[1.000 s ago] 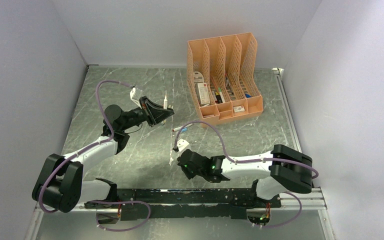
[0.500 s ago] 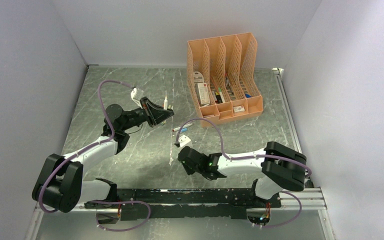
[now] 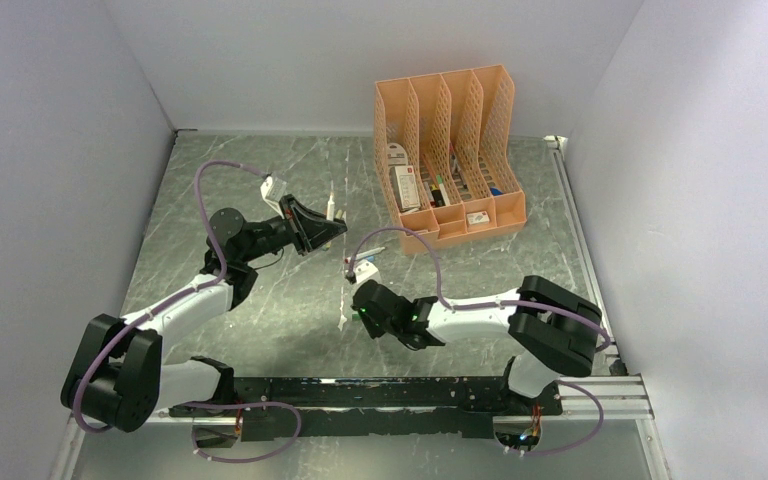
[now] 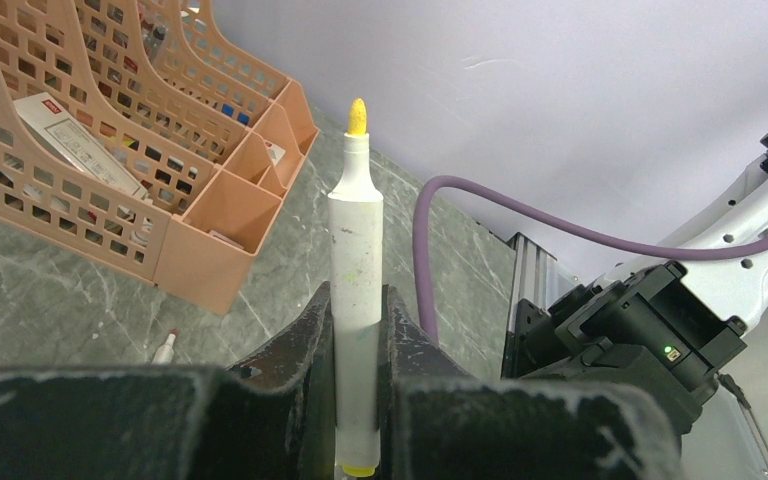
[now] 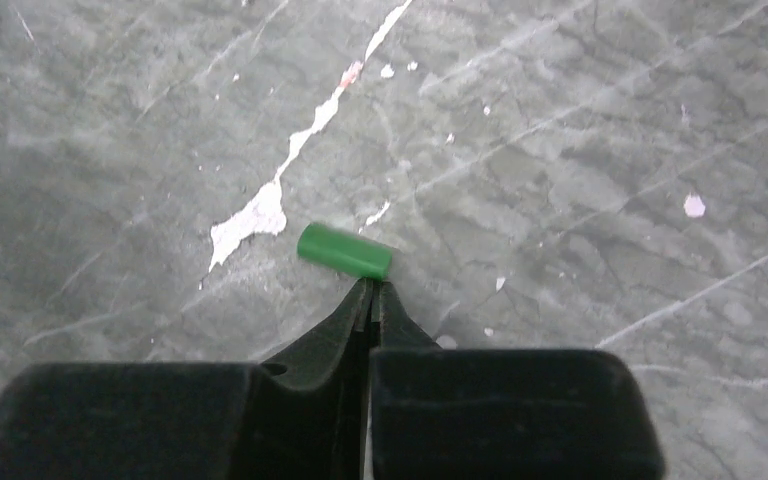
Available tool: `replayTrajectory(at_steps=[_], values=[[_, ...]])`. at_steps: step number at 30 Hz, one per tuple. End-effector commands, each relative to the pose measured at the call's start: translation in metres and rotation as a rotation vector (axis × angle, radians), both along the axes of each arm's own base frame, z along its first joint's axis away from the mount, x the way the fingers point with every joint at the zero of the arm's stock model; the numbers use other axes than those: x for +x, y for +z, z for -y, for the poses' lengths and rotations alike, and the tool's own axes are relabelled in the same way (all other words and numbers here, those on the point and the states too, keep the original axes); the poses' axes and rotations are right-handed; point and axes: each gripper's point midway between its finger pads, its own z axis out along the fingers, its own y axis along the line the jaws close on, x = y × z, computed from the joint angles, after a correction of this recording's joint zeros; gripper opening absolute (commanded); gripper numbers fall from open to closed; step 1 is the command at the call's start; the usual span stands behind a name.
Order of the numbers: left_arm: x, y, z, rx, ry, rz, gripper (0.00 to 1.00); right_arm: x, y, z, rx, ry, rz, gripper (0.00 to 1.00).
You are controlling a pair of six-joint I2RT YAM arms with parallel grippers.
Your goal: Insert the pens into the pen caps
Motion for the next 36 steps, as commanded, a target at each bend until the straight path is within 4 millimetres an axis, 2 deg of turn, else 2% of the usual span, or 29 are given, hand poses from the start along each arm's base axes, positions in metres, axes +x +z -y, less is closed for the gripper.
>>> replayTrajectory(at_steps=[1, 11, 16, 17, 19, 20, 21, 23, 30, 36], values=[[0.002, 0.005, -0.001, -0.002, 0.01, 0.025, 0.07, 0.014, -0.003, -0.003, -0.004, -0.004, 0.014, 0.0], [0.004, 0.003, -0.001, 0.003, 0.011, 0.018, 0.07, 0.037, 0.011, -0.021, 0.024, 0.013, 0.051, 0.0], [0.005, 0.002, -0.002, 0.006, 0.025, 0.015, 0.07, 0.046, 0.039, -0.014, 0.075, -0.07, 0.116, 0.01], [0.005, 0.001, -0.002, 0.005, 0.027, 0.014, 0.07, 0.046, 0.043, -0.012, 0.081, -0.077, 0.12, 0.07], [0.005, 0.001, -0.002, 0.0, 0.021, 0.013, 0.07, 0.044, 0.044, -0.009, 0.07, -0.092, 0.118, 0.3], [0.004, 0.002, -0.001, -0.004, 0.015, 0.012, 0.07, 0.042, 0.043, -0.009, 0.056, -0.091, 0.118, 0.38], [0.004, 0.002, 0.0, -0.006, 0.009, 0.009, 0.07, 0.04, 0.042, -0.009, 0.043, -0.096, 0.113, 0.44], [0.004, 0.002, 0.0, -0.011, 0.006, 0.006, 0.07, 0.036, 0.038, -0.01, 0.02, -0.103, 0.104, 0.48], [0.007, 0.001, -0.005, 0.006, 0.056, 0.011, 0.07, 0.021, 0.025, -0.016, -0.015, -0.194, 0.047, 0.44], [0.006, -0.003, -0.006, 0.013, 0.063, 0.002, 0.07, 0.015, 0.009, -0.02, -0.053, -0.224, 0.003, 0.35]])
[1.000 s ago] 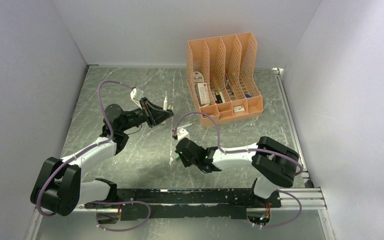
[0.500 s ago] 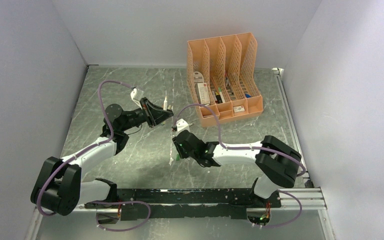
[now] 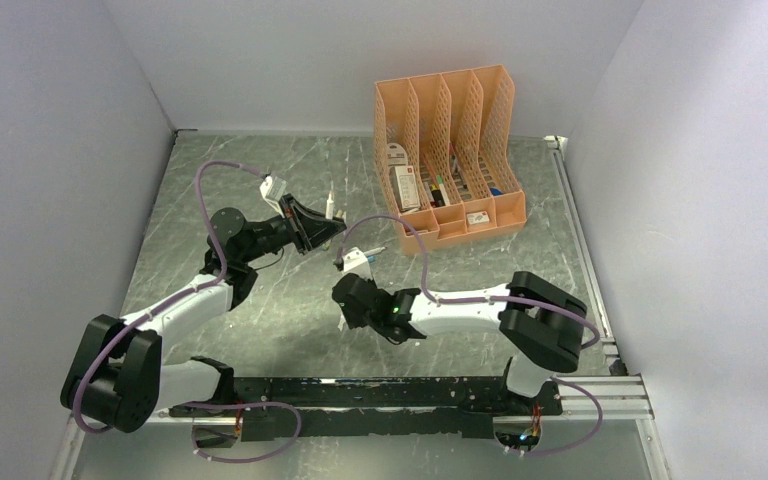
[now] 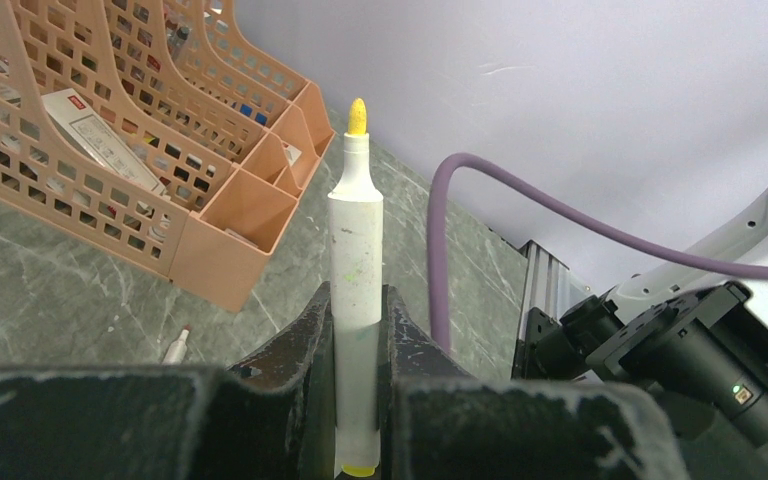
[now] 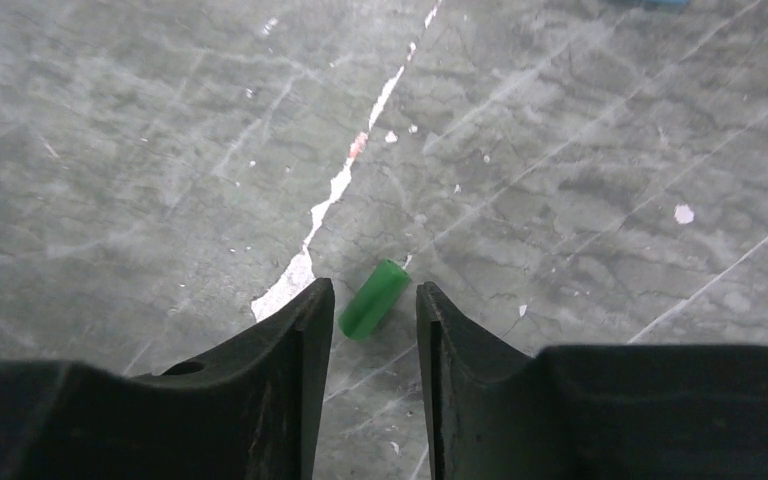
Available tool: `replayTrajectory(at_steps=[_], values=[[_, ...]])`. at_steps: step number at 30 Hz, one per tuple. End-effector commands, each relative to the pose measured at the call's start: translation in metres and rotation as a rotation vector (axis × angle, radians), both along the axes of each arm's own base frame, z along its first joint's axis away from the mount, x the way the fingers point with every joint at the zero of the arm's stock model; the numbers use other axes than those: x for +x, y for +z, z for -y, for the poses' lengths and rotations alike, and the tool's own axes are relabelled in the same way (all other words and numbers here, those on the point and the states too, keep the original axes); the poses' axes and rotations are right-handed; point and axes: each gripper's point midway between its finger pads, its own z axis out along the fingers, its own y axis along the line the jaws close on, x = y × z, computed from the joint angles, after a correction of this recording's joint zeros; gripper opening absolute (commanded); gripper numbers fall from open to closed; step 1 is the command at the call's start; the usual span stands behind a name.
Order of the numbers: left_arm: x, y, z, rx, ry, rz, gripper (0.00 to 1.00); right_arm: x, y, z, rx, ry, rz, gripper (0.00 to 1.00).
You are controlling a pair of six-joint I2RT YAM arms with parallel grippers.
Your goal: Insert the pens into the pen caps
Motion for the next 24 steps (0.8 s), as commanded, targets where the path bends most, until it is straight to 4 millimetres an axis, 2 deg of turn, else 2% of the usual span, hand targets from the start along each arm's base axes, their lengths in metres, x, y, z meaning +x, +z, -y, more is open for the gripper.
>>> replayTrajectory(at_steps=[1, 6, 10, 14, 16, 20, 24], values=[[0.0, -0.001, -0.004, 0.006, 0.023, 0.014, 0.07, -0.001, -0.01, 0.007, -0.039, -0.073, -0.024, 0.35], [0.0, -0.001, -0.004, 0.009, 0.026, 0.015, 0.07, -0.001, -0.015, 0.01, -0.065, -0.088, -0.034, 0.31], [0.0, -0.003, -0.004, 0.011, 0.025, 0.009, 0.07, -0.002, -0.018, 0.01, -0.073, -0.085, -0.043, 0.16], [0.0, -0.003, -0.004, 0.01, 0.024, 0.009, 0.07, -0.003, -0.013, 0.007, -0.04, -0.063, -0.033, 0.01], [0.0, -0.004, -0.004, 0.01, 0.026, 0.006, 0.07, -0.002, -0.007, 0.007, -0.018, -0.056, -0.018, 0.0], [0.002, -0.001, -0.005, -0.007, 0.04, -0.006, 0.07, 0.003, 0.02, 0.014, 0.039, -0.062, 0.047, 0.0], [0.005, 0.003, -0.004, -0.033, 0.029, -0.024, 0.07, 0.013, 0.064, 0.033, 0.11, -0.108, 0.159, 0.0]])
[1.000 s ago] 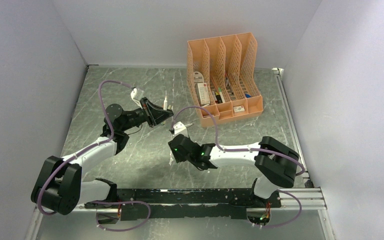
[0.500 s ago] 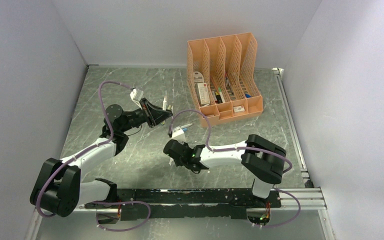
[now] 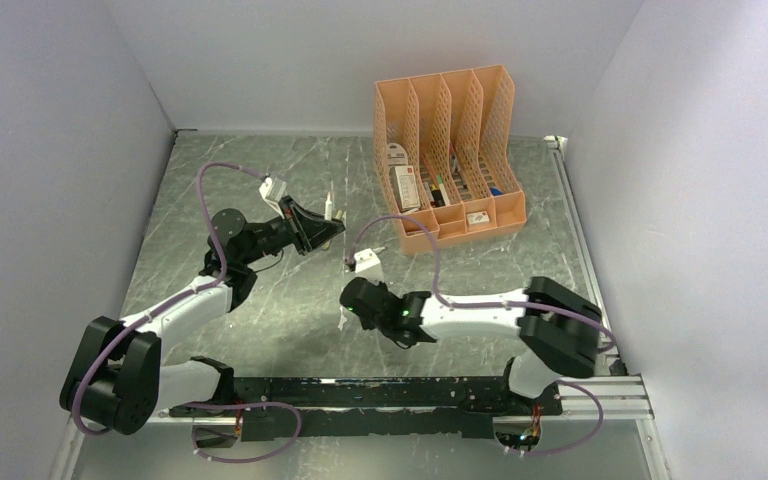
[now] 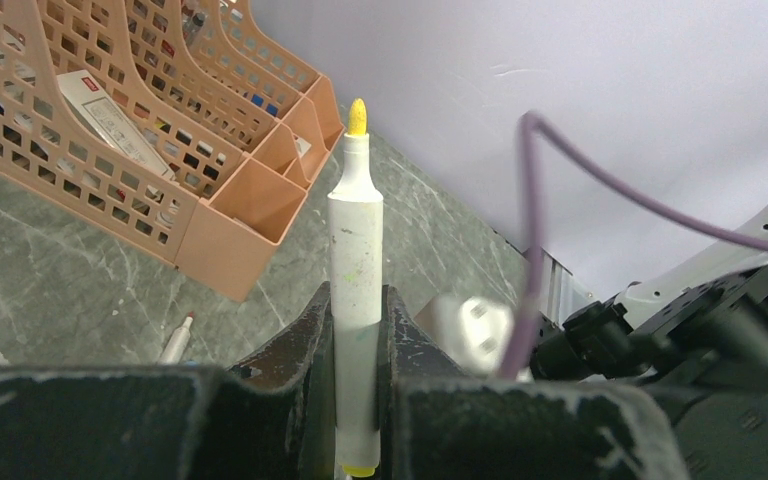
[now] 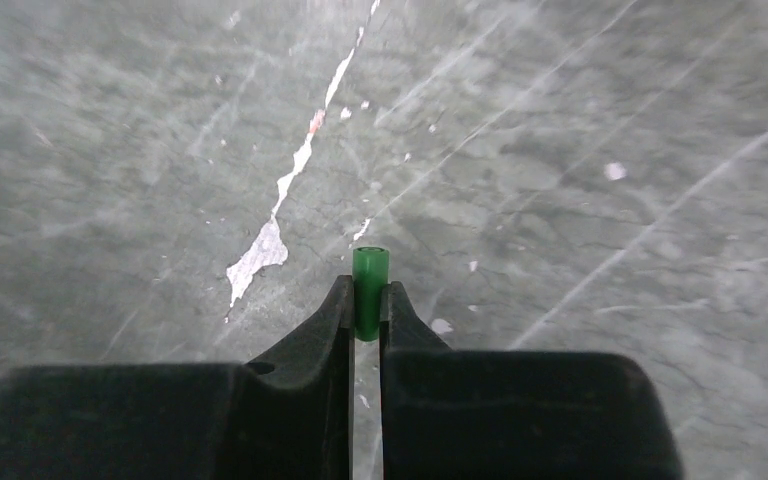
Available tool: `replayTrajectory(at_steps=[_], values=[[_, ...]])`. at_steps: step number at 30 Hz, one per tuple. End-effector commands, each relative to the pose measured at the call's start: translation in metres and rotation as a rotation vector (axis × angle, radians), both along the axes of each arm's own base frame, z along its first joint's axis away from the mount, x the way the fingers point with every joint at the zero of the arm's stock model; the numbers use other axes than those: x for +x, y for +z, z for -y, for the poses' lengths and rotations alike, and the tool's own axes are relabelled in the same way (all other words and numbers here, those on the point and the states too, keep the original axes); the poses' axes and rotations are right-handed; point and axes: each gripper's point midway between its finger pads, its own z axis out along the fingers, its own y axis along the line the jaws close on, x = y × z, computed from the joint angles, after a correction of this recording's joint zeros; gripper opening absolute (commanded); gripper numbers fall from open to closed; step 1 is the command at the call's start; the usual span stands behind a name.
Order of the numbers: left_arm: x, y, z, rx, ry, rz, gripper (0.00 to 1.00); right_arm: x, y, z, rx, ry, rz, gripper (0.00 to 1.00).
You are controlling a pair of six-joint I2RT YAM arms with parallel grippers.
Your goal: Insert the pens into the pen caps
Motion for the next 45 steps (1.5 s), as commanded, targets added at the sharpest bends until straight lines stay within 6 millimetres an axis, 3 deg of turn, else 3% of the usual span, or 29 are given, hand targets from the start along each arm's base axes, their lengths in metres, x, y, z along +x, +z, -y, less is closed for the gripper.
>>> replayTrajectory(at_steps=[1, 3, 7, 11, 17, 20, 26, 37, 45], values=[[0.002, 0.014, -0.001, -0.057, -0.003, 0.006, 0.07, 0.021, 0.063, 0.014, 0.123, -0.064, 0.176, 0.0], [0.0, 0.018, 0.002, -0.087, -0.036, 0.005, 0.07, 0.03, 0.087, 0.023, 0.199, -0.078, 0.225, 0.0], [-0.016, 0.025, 0.012, -0.187, -0.148, -0.001, 0.07, 0.071, 0.133, 0.044, 0.503, -0.13, 0.216, 0.0], [-0.035, 0.028, 0.02, -0.292, -0.241, -0.02, 0.07, 0.09, 0.2, 0.049, 0.8, -0.032, 0.299, 0.0], [-0.073, 0.031, 0.057, -0.383, -0.414, -0.038, 0.07, 0.091, 0.268, 0.031, 0.922, 0.126, 0.446, 0.0], [-0.09, 0.029, 0.078, -0.38, -0.477, -0.025, 0.07, 0.085, 0.286, 0.027, 0.99, 0.175, 0.481, 0.0], [-0.112, 0.034, 0.098, -0.367, -0.576, 0.024, 0.07, 0.077, 0.301, 0.03, 1.042, 0.204, 0.52, 0.0], [-0.113, 0.05, 0.095, -0.398, -0.557, 0.072, 0.07, 0.066, 0.303, 0.045, 1.042, 0.186, 0.536, 0.0], [-0.118, 0.068, 0.092, -0.42, -0.572, 0.116, 0.07, 0.064, 0.292, 0.051, 1.017, 0.161, 0.528, 0.0]])
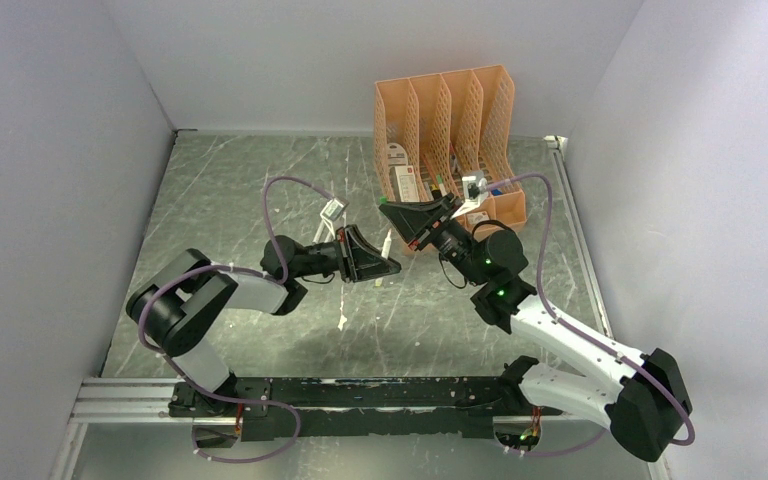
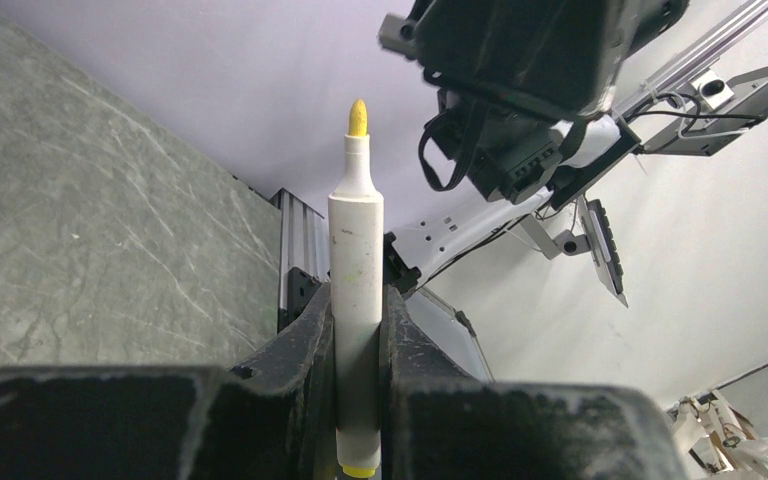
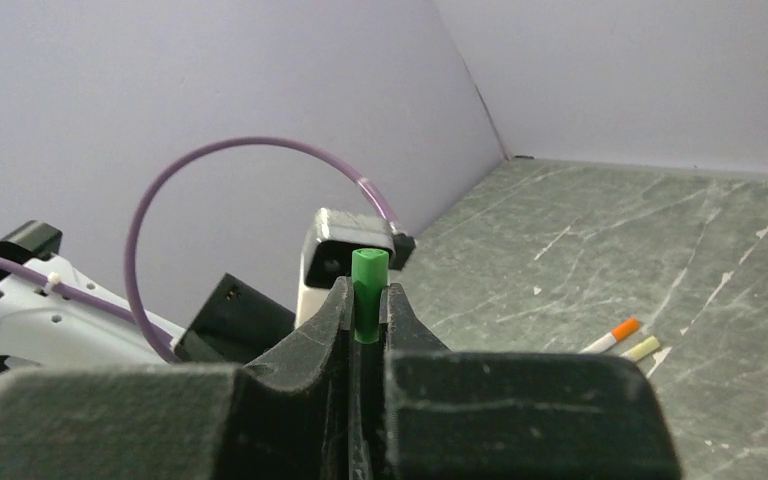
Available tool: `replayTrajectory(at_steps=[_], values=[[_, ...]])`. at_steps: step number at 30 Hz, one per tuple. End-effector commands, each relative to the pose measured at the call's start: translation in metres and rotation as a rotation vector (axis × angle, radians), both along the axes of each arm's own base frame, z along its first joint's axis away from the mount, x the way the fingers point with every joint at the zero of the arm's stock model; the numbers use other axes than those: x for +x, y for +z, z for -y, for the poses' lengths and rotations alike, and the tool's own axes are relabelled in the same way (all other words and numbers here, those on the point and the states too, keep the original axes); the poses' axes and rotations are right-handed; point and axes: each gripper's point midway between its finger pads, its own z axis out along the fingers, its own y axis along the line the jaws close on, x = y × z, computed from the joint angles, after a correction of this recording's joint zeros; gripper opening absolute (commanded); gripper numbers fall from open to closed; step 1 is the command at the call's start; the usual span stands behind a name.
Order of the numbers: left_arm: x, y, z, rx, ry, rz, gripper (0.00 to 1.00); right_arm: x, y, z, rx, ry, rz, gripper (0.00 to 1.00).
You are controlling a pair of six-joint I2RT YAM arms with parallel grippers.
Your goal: Insert the pens into the pen caps
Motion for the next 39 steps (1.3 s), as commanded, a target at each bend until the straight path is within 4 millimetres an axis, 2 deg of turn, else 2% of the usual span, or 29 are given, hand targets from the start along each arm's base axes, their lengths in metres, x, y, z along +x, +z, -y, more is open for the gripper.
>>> replayTrajectory(at_steps=[1, 14, 19, 30, 39], values=[[-0.023, 0.071, -0.017, -0.246, 0.003, 0.291, 0.07, 0.0, -0.006, 0.006, -0.014, -0.022, 0.0, 0.0], [-0.027, 0.08, -0.022, -0.267, 0.01, 0.314, 0.07, -0.002, -0.008, 0.009, -0.013, -0.025, -0.005, 0.0], [-0.025, 0.077, -0.021, -0.262, 0.019, 0.313, 0.07, -0.003, -0.007, 0.009, -0.015, -0.021, -0.003, 0.0], [-0.022, 0.076, -0.02, -0.263, 0.033, 0.316, 0.07, -0.007, -0.026, 0.007, -0.022, 0.002, -0.043, 0.0], [-0.015, 0.064, -0.013, -0.238, 0.029, 0.301, 0.07, -0.009, -0.019, 0.012, -0.003, -0.009, -0.032, 0.0]])
